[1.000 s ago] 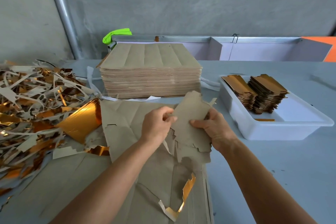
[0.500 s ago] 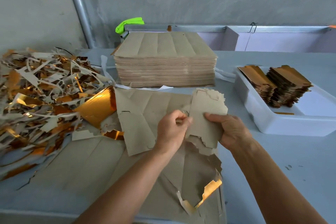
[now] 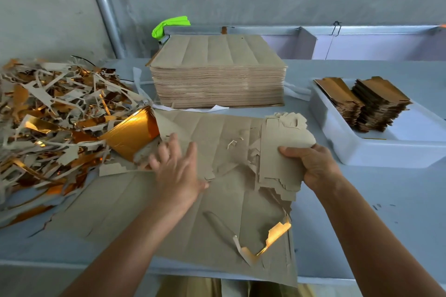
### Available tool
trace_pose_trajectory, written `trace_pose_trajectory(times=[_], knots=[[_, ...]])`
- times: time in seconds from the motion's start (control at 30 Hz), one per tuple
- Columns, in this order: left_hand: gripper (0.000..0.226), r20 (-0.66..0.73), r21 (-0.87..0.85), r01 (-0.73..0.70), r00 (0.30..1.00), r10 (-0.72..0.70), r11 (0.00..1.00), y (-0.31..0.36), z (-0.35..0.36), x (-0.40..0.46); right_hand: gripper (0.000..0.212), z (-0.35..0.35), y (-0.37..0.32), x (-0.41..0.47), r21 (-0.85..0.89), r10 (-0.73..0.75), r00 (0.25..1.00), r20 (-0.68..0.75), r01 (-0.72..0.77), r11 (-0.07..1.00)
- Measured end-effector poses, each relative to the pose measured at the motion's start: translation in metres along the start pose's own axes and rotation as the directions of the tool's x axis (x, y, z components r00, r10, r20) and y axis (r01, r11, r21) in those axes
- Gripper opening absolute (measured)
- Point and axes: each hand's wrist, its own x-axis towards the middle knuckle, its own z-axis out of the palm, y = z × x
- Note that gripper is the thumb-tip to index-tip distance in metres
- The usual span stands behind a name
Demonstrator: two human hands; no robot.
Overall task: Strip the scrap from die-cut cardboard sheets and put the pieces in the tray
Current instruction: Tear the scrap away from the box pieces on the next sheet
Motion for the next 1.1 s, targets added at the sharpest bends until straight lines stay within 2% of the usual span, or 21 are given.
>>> trace_pose_trajectory(times=[0.03, 0.07, 0.17, 0.23, 0.33, 0.43, 0.7, 0.73, 0.8, 0.83, 0.9, 0.93, 0.97, 1.0, 1.03, 1.1], knots=[[0.083, -0.049, -0.013, -0.081, 0.996, 0.08, 0.997, 0.005, 0.0, 0.003, 0.054, -0.003, 0.0, 0.0, -0.01, 0.0, 1.0, -0.014, 0.0, 1.0], [0.076, -0.041, -0.056, -0.152, 0.988, 0.15, 0.987, 0.011, -0.001, 0.005, 0.054, -0.007, -0.001, 0.0, -0.011, 0.003, 1.0, -0.027, -0.003, 1.0], [0.061, 0.177, -0.115, -0.238, 0.95, 0.256, 0.964, 0.023, 0.004, 0.01, 0.05, -0.018, -0.002, 0.003, 0.029, -0.003, 0.998, -0.055, 0.005, 1.0], [0.049, 0.26, -0.136, -0.276, 0.917, 0.303, 0.951, 0.021, 0.008, 0.012, 0.051, -0.025, -0.002, 0.004, 0.05, 0.001, 0.999, -0.054, 0.002, 0.999], [0.036, 0.21, -0.14, -0.387, 0.888, 0.409, 0.911, 0.011, 0.011, 0.014, 0.048, -0.033, -0.003, 0.003, 0.079, 0.006, 0.999, -0.031, -0.004, 0.997], [0.034, 0.163, -0.109, -0.436, 0.879, 0.448, 0.894, 0.005, 0.01, 0.014, 0.044, -0.036, -0.002, 0.002, 0.097, 0.004, 1.0, -0.021, -0.002, 0.995], [0.024, 0.181, 0.188, -0.442, 0.893, 0.411, 0.877, 0.007, 0.007, 0.015, 0.043, -0.038, -0.008, -0.004, 0.11, 0.007, 1.0, 0.001, -0.007, 0.994], [0.022, 0.148, 0.196, -0.432, 0.9, 0.409, 0.88, 0.003, 0.005, 0.014, 0.04, -0.039, -0.009, -0.005, 0.107, 0.002, 1.0, -0.004, -0.001, 0.994], [0.016, -0.021, 0.152, -0.431, 0.898, 0.439, 0.89, -0.003, -0.001, 0.012, 0.037, -0.039, -0.011, -0.004, 0.095, -0.038, 0.999, -0.011, 0.039, 0.995], [0.017, -0.113, 0.104, -0.449, 0.881, 0.459, 0.887, -0.006, -0.003, 0.012, 0.042, -0.036, -0.012, -0.004, 0.081, -0.074, 0.997, -0.012, 0.074, 0.994], [0.013, -0.362, 0.037, -0.513, 0.793, 0.49, 0.857, -0.008, -0.006, 0.007, 0.056, -0.026, -0.018, -0.003, 0.031, -0.161, 0.987, -0.004, 0.161, 0.986], [0.013, -0.429, 0.018, -0.524, 0.765, 0.48, 0.851, -0.007, -0.004, 0.004, 0.062, -0.019, -0.022, -0.003, 0.001, -0.205, 0.979, 0.004, 0.205, 0.979], [0.014, -0.472, -0.016, -0.502, 0.766, 0.436, 0.865, -0.007, 0.0, 0.001, 0.068, -0.012, -0.026, -0.003, -0.029, -0.25, 0.968, 0.02, 0.251, 0.968], [0.014, -0.486, -0.075, -0.43, 0.803, 0.343, 0.9, -0.007, 0.002, 0.0, 0.072, -0.006, -0.03, -0.002, -0.06, -0.294, 0.955, 0.042, 0.296, 0.953], [0.014, -0.472, -0.15, -0.313, 0.856, 0.21, 0.938, -0.009, 0.005, 0.0, 0.078, 0.0, -0.031, -0.001, -0.093, -0.33, 0.942, 0.069, 0.335, 0.938], [0.024, -0.328, -0.255, -0.012, 0.942, -0.075, 0.967, -0.017, 0.003, 0.008, 0.091, 0.012, -0.03, 0.001, -0.153, -0.342, 0.934, 0.107, 0.355, 0.922]])
